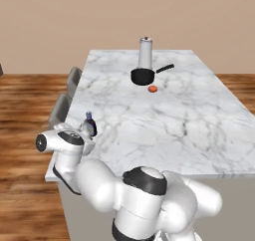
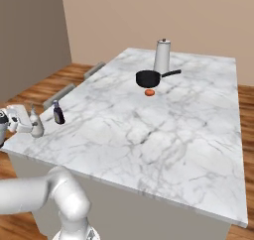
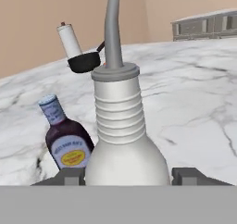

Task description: Move the condiment bottle and oil and vinegar bottle from the cabinet to the dining counter.

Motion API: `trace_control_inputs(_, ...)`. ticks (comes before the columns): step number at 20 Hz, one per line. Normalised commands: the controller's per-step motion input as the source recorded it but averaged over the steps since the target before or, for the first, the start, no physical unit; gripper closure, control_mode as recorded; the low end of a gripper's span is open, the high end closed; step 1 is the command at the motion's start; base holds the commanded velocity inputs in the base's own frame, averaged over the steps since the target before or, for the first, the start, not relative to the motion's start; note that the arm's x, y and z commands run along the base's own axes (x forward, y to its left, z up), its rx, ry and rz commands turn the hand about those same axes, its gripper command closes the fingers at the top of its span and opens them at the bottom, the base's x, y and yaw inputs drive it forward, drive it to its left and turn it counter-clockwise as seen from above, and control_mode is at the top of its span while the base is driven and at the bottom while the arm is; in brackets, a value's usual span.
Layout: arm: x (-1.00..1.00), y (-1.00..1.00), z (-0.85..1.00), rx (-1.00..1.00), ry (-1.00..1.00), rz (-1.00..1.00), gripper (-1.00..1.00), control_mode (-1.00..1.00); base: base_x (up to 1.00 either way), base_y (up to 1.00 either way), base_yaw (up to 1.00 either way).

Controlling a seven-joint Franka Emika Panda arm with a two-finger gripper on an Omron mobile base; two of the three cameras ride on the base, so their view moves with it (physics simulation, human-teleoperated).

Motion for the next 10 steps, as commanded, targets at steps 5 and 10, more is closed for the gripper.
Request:
trace_control_inputs(5, 0.13, 0.00, -0.33, -0.06, -0.03, -0.03, 1.00, -1.00, 0.00, 0.00, 0.00)
trace_control_inputs(10, 0.24, 0.00, -0.28, -0.04, -0.03, -0.02, 1.00, -1.00, 0.00, 0.00, 0.00)
